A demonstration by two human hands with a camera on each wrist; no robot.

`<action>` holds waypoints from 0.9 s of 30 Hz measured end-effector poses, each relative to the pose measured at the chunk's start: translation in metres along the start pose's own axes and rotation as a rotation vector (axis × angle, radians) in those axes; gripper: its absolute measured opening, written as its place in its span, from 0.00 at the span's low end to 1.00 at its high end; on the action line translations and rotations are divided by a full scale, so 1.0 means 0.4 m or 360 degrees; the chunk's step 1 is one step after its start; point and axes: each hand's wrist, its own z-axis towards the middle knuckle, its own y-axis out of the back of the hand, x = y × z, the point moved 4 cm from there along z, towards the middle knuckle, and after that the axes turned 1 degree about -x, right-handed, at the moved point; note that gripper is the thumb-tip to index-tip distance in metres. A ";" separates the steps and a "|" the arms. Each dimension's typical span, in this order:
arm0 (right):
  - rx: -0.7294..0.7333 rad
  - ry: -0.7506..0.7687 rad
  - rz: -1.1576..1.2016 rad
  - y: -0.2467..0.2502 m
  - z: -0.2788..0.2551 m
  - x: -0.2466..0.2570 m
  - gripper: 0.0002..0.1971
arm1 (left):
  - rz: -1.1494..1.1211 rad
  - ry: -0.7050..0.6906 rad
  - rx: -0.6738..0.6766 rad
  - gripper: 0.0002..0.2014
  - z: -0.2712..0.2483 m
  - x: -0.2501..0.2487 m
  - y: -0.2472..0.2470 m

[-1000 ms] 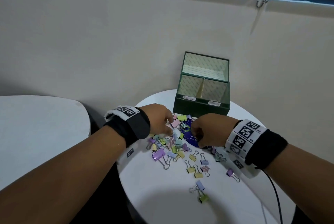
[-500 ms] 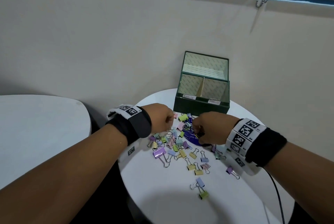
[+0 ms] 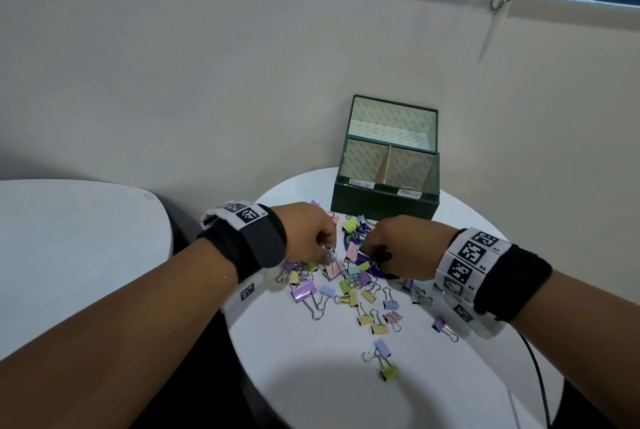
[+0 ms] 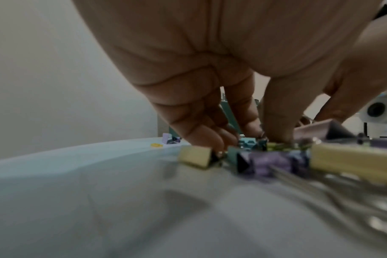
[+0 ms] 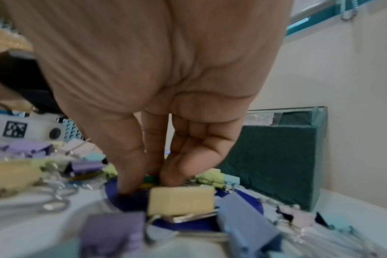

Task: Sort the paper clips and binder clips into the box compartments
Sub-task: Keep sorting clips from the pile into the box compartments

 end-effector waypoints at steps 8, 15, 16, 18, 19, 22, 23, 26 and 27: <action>-0.0010 0.0039 0.0104 0.005 -0.002 -0.013 0.04 | -0.0043 0.0016 -0.0155 0.10 0.008 0.008 0.009; -0.0041 0.0024 0.0485 0.032 -0.028 -0.049 0.04 | -0.0134 0.0142 -0.0344 0.11 0.006 0.018 0.031; -0.0082 0.0022 0.0641 0.045 -0.034 -0.060 0.05 | -0.0128 0.0170 -0.0358 0.11 0.004 0.023 0.034; -0.0147 0.0008 0.1168 0.063 -0.047 -0.084 0.05 | -0.0056 0.0192 -0.0365 0.14 -0.001 0.025 0.040; -0.0172 -0.0003 0.1538 0.066 -0.054 -0.095 0.05 | -0.0017 0.0181 -0.0361 0.14 -0.003 0.024 0.041; -0.0174 0.0064 0.2639 0.061 -0.066 -0.118 0.06 | 0.0012 0.0139 -0.0290 0.10 -0.007 0.018 0.032; -0.0165 0.0097 0.2885 0.060 -0.068 -0.122 0.04 | 0.0021 0.0143 -0.0240 0.11 -0.009 0.016 0.028; -0.0216 0.0117 0.3202 0.062 -0.068 -0.134 0.07 | 0.0051 0.0155 -0.0139 0.13 -0.007 0.018 0.019; -0.0250 0.0098 0.3192 0.065 -0.067 -0.136 0.07 | 0.0057 0.0150 -0.0139 0.13 -0.006 0.017 0.020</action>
